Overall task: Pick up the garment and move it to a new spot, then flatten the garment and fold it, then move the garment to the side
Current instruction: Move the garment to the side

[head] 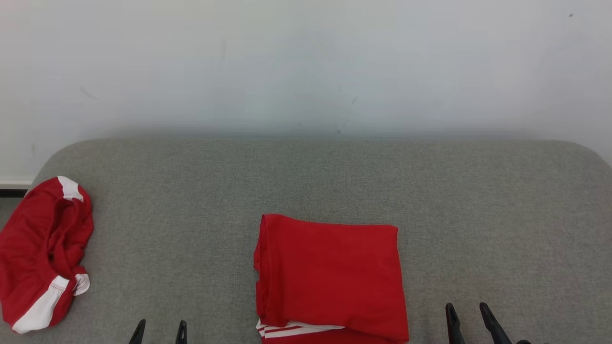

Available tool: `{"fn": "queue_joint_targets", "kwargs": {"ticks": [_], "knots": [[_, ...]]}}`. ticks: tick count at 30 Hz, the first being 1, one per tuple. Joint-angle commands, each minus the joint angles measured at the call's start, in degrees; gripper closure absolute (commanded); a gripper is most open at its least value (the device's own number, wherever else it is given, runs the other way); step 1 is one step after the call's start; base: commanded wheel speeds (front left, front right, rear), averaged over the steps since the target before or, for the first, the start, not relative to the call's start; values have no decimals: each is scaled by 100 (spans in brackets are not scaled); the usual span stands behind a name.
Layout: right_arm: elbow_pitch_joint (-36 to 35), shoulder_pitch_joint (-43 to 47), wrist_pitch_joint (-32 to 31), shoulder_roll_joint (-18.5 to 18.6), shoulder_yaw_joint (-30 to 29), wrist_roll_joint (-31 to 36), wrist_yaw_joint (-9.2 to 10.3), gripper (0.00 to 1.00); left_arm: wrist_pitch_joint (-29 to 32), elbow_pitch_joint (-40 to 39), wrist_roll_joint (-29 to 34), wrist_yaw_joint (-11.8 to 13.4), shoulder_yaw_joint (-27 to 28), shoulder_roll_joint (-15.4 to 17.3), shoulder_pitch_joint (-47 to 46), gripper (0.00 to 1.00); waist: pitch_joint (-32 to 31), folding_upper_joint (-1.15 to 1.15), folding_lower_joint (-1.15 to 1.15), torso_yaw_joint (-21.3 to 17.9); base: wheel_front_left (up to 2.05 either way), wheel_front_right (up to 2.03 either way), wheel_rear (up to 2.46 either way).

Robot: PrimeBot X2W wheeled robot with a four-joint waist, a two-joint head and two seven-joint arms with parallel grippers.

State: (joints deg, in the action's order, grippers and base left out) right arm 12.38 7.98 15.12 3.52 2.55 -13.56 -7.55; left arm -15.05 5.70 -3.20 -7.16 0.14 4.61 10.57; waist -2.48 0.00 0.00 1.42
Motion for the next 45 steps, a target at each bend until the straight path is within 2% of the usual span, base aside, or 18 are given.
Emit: {"fn": "queue_joint_targets", "kwargs": {"ticks": [1,7,12,22,28,37,39,40,45], "knots": [[7,-24,6,-21,-13,8,9,0,-13,-13,14,-36,16,3,27,0,-2,0,0,9,0,0,0],[148,-144,6,24,135,-54,9,0,-14,-12,6,-28,41,-9,0,0,6,0,0,41,0,0,0],[559,-656,7,190,362,-143,9,0,-13,2,-2,-24,23,-23,-57,0,55,0,0,62,0,0,0],[3074,-2499,6,176,945,-401,9,0,-13,48,-21,-24,-123,-66,-209,0,200,0,0,312,0,0,0],[4323,-3063,7,166,1137,-683,9,0,-13,57,-33,-25,-159,-69,-197,0,251,0,0,452,0,0,0],[5150,-3324,-219,-17,1645,-1539,9,0,-13,88,-50,-25,-158,-45,-254,0,306,0,0,557,0,0,0],[5216,-3348,-273,-46,1808,-1708,8,79,-13,103,-54,-25,-147,-48,-261,0,304,0,0,563,0,0,0],[5227,-3361,-252,-56,1869,-1779,8,100,-13,112,-56,-25,-142,-51,-264,0,302,0,0,563,0,0,0],[5233,-3514,-84,136,2057,-2000,8,100,-14,136,-48,-25,-118,-76,-258,0,289,0,0,518,0,0,0]]}}
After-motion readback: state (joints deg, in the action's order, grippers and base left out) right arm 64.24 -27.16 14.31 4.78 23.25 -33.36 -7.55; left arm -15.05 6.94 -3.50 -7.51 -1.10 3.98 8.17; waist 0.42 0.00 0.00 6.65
